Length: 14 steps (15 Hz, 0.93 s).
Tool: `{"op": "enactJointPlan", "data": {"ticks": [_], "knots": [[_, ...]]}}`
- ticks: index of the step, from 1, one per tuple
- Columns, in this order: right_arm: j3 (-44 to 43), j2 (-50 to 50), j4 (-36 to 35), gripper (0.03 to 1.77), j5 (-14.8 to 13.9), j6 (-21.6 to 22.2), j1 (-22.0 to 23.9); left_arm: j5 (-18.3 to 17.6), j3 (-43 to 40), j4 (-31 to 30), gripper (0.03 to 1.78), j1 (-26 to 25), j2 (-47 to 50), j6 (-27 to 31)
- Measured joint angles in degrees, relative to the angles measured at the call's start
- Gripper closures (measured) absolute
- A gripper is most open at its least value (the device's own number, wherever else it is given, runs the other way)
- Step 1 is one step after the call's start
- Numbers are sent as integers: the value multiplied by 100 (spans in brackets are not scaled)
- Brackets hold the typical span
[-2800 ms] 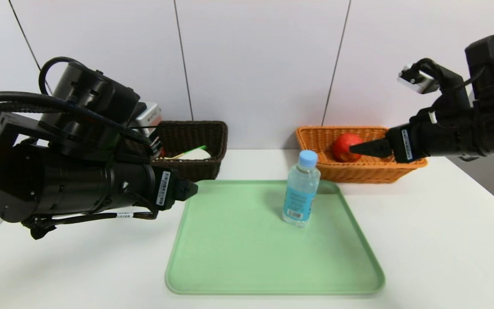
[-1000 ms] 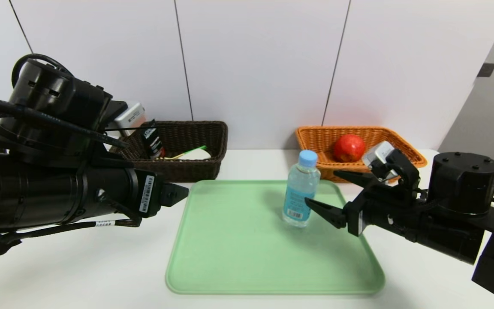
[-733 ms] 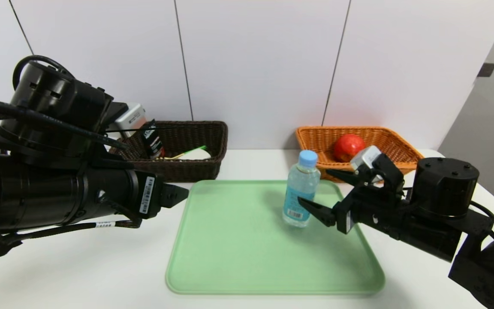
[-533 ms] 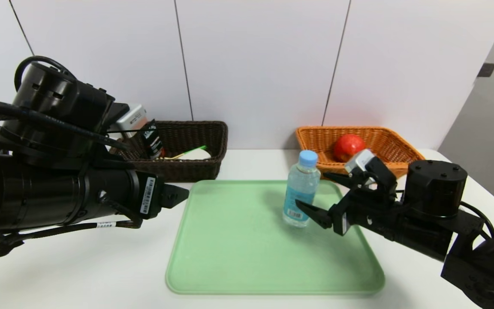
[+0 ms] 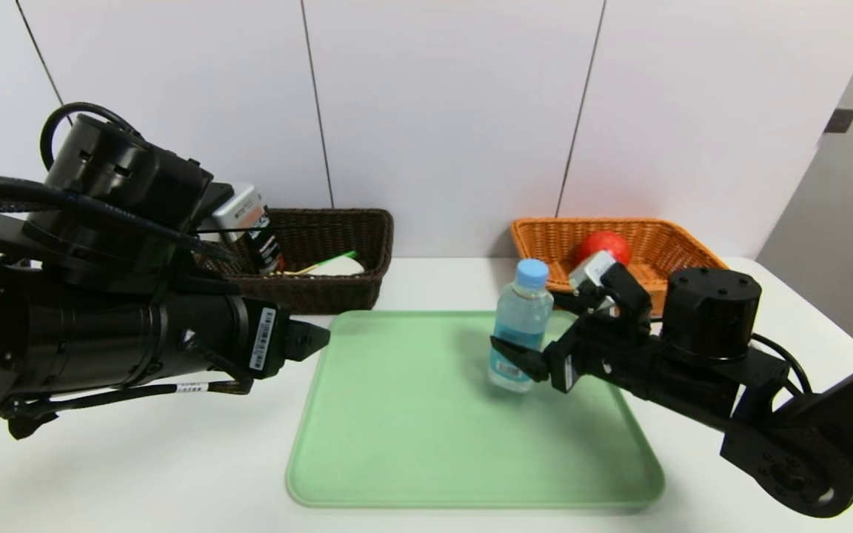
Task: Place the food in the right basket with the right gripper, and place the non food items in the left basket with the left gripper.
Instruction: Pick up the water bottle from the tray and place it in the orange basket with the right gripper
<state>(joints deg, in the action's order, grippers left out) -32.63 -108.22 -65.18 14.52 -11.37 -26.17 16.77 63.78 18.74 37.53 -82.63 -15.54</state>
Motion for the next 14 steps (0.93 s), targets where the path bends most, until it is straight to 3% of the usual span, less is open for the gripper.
{"op": "enactJointPlan", "data": {"ticks": [11,14], "knots": [[-451,-245,91,10,-13,13,-72,9,2,-5,12,0,-105,2],[-496,-254,91,61,-6,46,-69,6,2,-5,12,0,-111,2]]}}
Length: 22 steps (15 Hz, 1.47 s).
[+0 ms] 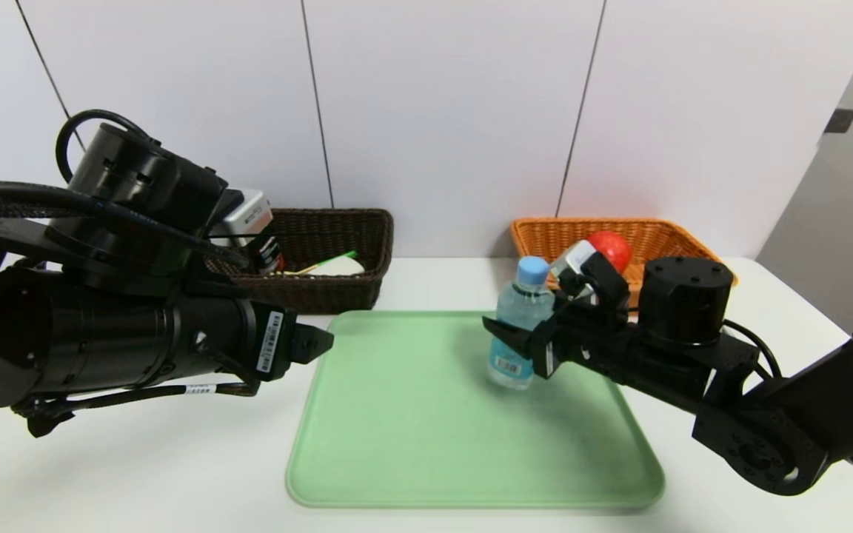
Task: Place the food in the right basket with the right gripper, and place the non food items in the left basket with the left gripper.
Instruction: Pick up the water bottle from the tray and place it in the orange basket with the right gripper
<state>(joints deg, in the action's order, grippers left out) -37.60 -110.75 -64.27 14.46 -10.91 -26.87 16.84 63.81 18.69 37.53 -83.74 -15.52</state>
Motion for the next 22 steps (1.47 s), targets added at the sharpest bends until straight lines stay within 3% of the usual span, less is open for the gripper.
{"op": "enactJointPlan", "data": {"ticks": [2,6,13,15,18,22], "knots": [[-41,-2,7,82,-13,9,11,0,0,0,12,-2,-2,-2],[-99,77,16,97,-16,6,9,2,2,7,12,0,0,-2],[-656,714,873,97,1,50,22,5,-9,11,12,0,4,6],[-948,866,1102,97,-7,238,63,0,-9,10,12,0,4,9],[-1640,1056,1670,97,-16,341,389,0,20,10,12,0,4,15],[-2464,1111,2263,97,-167,358,1187,2,26,5,12,0,4,15]]}}
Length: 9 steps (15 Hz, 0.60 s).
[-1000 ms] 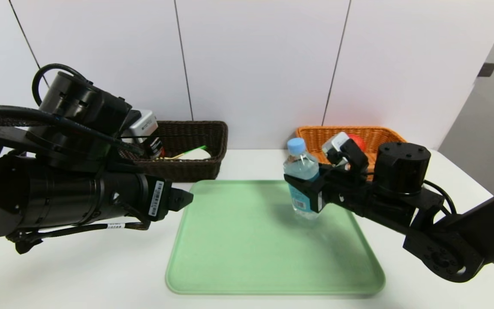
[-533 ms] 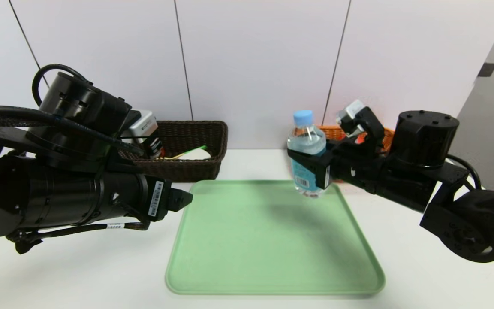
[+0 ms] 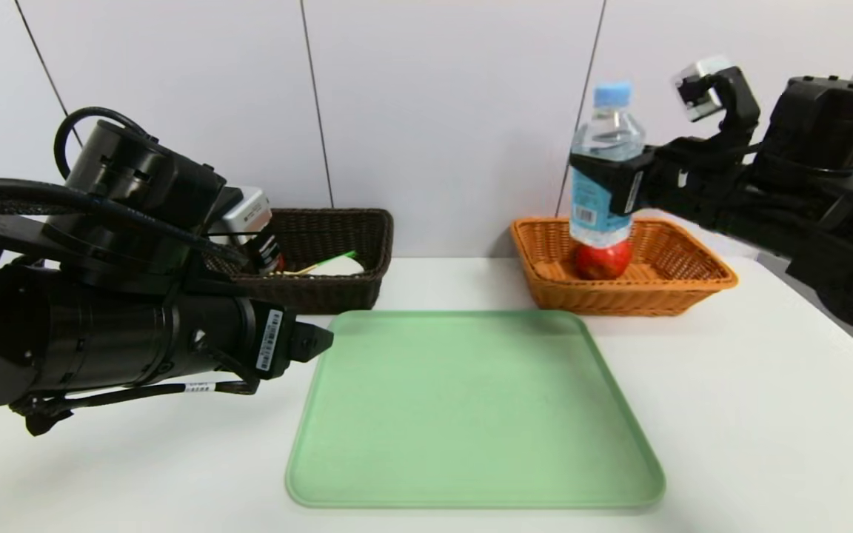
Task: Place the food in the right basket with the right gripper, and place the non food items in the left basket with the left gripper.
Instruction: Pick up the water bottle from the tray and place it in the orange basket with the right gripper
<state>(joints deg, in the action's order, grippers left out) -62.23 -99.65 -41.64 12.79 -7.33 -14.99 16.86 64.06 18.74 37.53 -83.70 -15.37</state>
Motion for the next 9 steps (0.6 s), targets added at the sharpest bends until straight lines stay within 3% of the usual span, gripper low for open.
{"op": "enactJointPlan", "data": {"ticks": [9], "knots": [[-166,-368,39,97,55,24,1324,-9,10,-149,12,0,-45,11]]}}
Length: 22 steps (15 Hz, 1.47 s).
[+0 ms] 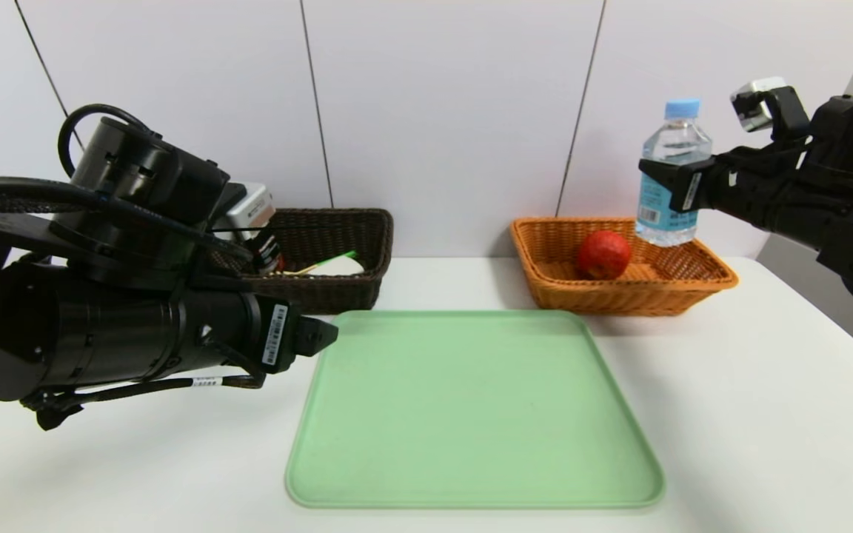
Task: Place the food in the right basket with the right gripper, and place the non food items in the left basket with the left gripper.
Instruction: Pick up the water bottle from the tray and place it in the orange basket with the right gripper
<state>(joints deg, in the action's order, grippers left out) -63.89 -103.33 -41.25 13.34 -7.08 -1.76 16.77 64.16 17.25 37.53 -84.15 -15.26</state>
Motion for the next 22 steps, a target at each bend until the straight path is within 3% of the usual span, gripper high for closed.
{"op": "enactJointPlan", "data": {"ticks": [10,22], "knots": [[24,-651,-113,97,-66,6,511,-2,-10,-6,12,0,-166,-2],[-490,-1591,-494,97,-77,-18,552,6,22,-166,12,0,-427,0]]}}
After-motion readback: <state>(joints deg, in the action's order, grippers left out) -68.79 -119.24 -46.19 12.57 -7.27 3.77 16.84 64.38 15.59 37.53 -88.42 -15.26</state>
